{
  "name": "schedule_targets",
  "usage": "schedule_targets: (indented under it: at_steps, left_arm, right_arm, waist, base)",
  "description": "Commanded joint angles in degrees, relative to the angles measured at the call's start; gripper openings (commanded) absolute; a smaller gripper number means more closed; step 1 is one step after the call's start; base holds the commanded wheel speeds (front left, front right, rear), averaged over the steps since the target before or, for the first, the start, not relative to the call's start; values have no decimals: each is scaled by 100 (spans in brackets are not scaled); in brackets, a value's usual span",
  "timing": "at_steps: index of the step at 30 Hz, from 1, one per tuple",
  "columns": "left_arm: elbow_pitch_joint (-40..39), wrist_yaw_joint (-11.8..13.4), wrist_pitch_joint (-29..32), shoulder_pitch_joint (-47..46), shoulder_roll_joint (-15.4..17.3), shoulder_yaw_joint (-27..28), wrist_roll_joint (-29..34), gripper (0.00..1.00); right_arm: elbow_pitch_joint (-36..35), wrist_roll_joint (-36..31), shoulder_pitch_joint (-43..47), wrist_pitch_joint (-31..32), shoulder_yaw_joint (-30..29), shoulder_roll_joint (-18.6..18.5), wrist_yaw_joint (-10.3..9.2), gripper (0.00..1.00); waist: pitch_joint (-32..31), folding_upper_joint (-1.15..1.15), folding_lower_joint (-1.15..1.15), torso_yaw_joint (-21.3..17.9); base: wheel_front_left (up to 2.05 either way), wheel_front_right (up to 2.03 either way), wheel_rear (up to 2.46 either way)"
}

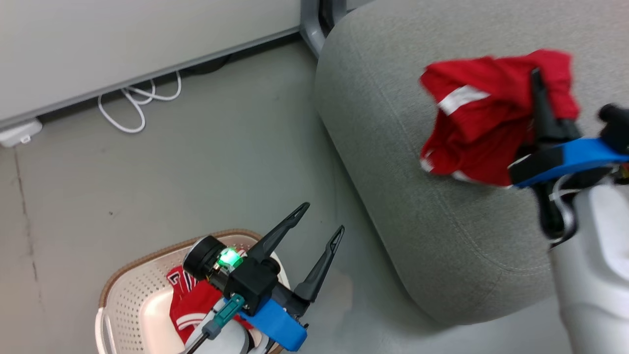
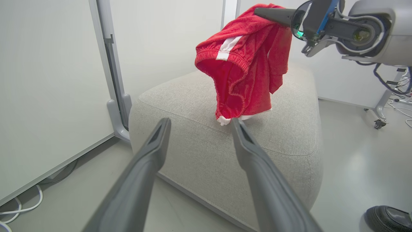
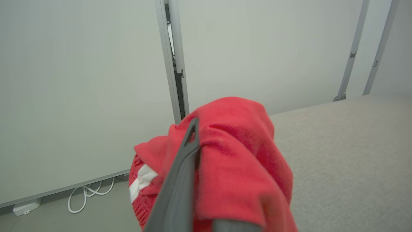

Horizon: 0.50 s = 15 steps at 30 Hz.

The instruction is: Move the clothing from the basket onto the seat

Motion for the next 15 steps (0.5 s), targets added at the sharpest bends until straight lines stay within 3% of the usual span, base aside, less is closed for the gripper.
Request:
schedule_targets:
  at_steps: [1,9,15]
  left_arm:
    - [-60,-5,-15,-194,73,-38,-9,100]
    - [-493,-5,-15,-872,363,-430,121,100]
    - [-766,-5,-15,-1221,528,-582,307,100]
  right_arm:
    - [-68,34,-194,44,-138,-115,3,0]
    - [-421,375,-934,379,-1247,-1151,3,0]
    - [-507,552,-1191,370,-2078,-1606,3,0]
  waist:
    - [518,0,-1,421]
    - [1693,0,-1,1000]
    - [2322,0,-1,1303]
  base:
    - [0,0,0]
    - [0,0,0]
    - [0,0,0]
